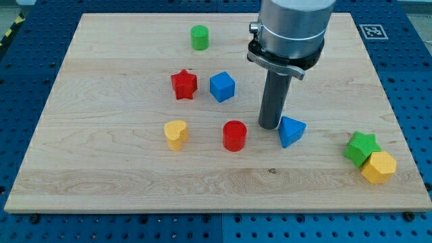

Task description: Slide the blue triangle left to the green star

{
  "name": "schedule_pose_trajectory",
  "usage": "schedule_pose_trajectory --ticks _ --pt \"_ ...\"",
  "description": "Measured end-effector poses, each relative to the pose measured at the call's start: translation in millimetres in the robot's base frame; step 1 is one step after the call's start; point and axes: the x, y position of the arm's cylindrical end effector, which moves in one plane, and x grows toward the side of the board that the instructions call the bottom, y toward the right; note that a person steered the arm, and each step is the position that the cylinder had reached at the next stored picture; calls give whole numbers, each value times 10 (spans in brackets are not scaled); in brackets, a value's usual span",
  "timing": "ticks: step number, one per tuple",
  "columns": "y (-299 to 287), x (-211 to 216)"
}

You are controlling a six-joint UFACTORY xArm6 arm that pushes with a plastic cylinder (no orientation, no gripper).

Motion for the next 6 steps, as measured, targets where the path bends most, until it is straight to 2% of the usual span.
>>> schedule_pose_trajectory --ticks 2,6 --pt "16 1" --pt "399 132"
